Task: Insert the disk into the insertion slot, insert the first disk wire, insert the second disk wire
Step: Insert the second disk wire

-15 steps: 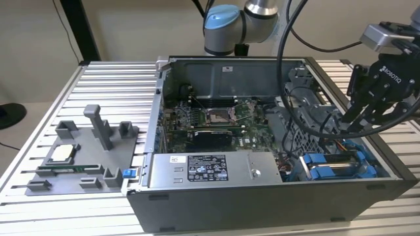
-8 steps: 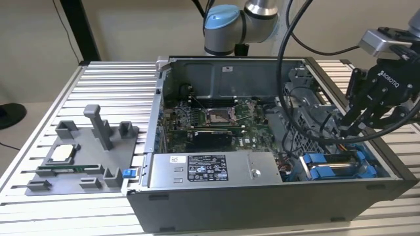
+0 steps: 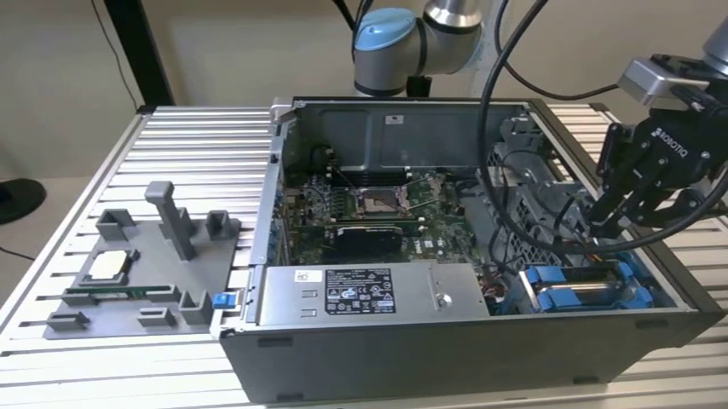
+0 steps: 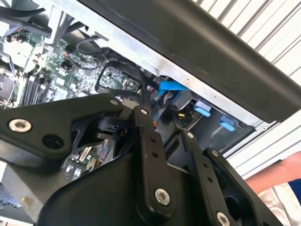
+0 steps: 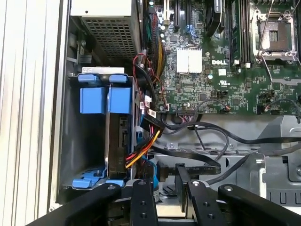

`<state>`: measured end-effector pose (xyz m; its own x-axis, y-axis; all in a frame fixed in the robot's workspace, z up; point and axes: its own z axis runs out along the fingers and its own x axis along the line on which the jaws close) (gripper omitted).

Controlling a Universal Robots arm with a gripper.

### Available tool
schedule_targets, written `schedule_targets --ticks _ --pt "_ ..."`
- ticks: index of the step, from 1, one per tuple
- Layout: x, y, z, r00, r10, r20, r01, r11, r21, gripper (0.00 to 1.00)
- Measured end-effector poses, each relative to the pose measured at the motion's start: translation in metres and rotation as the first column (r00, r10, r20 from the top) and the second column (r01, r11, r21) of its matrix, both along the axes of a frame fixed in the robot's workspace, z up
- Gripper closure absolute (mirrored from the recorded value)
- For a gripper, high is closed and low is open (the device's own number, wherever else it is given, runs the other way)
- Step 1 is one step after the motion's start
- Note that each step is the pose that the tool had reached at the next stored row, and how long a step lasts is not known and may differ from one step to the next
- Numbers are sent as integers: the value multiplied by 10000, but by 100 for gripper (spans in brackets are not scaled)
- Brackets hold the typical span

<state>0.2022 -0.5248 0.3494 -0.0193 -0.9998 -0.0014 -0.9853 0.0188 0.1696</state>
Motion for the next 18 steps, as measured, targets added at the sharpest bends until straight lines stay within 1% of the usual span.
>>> schedule_targets --ticks 9,10,18 --pt "1 0 -21 10000 0 -3 0 10000 -1 0" --pt "1 0 -22 10000 0 -3 0 10000 0 100" --pt "1 0 -23 10000 0 -3 0 10000 0 100"
